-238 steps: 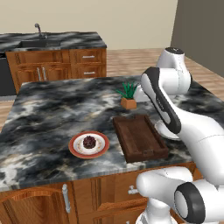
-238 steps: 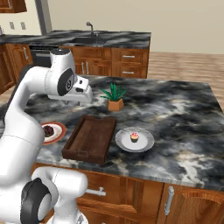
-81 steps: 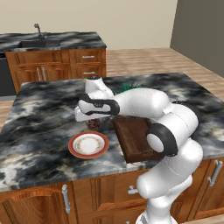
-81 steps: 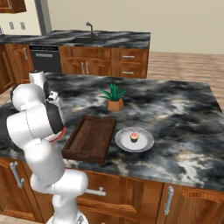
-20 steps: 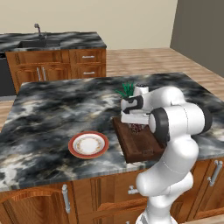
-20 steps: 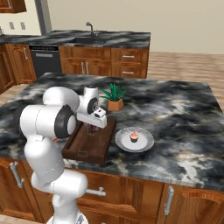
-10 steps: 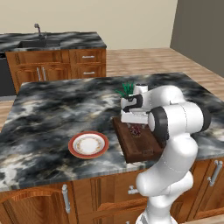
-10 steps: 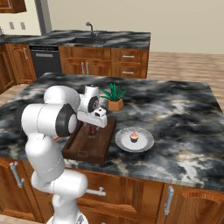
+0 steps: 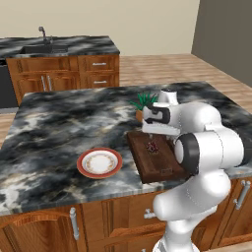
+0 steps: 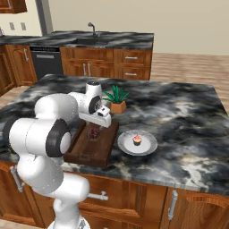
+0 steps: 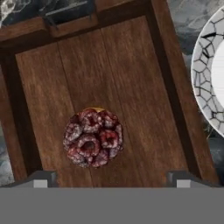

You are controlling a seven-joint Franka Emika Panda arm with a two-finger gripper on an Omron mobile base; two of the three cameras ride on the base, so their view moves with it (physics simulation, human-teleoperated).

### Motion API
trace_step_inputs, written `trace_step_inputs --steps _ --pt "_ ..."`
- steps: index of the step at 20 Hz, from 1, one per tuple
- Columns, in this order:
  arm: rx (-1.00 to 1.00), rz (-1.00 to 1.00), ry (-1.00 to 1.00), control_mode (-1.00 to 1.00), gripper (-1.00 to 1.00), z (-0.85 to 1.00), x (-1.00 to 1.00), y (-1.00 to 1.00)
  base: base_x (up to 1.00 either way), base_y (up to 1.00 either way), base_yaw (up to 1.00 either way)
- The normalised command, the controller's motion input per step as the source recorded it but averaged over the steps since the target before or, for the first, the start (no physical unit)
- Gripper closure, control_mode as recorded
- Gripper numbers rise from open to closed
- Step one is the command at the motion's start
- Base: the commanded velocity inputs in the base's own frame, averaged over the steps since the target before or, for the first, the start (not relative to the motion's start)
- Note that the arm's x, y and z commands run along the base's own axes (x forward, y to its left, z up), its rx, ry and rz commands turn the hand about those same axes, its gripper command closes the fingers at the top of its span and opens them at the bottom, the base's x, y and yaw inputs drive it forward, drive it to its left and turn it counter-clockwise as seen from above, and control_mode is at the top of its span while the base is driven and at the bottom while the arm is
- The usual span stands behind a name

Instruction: Move the dessert items from the plates to the tray.

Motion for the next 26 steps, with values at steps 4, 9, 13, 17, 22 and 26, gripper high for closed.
trace_step_inputs --steps 4,9,13,17,22,26 --pt "-0.01 0.0 -0.01 -1.0 -1.0 0.21 -0.43 -0.39 0.0 0.0 0.0" --pt "-0.09 0.06 0.0 -1.0 -1.0 0.22 -0.02 -0.61 0.0 0.0 0.0" --pt "-0.08 0.09 0.0 -1.0 -1.0 0.24 0.0 -0.61 0.0 0.0 0.0" --pt "0.0 0.11 0.0 -1.0 -1.0 0.11 0.09 -0.49 0.0 0.0 0.0" --pt "0.0 0.04 0.0 -1.0 -1.0 0.0 0.23 -0.56 0.0 0.0 0.0" --pt "0.02 0.03 0.02 -1.0 -1.0 0.0 0.48 -0.42 0.0 0.0 0.0"
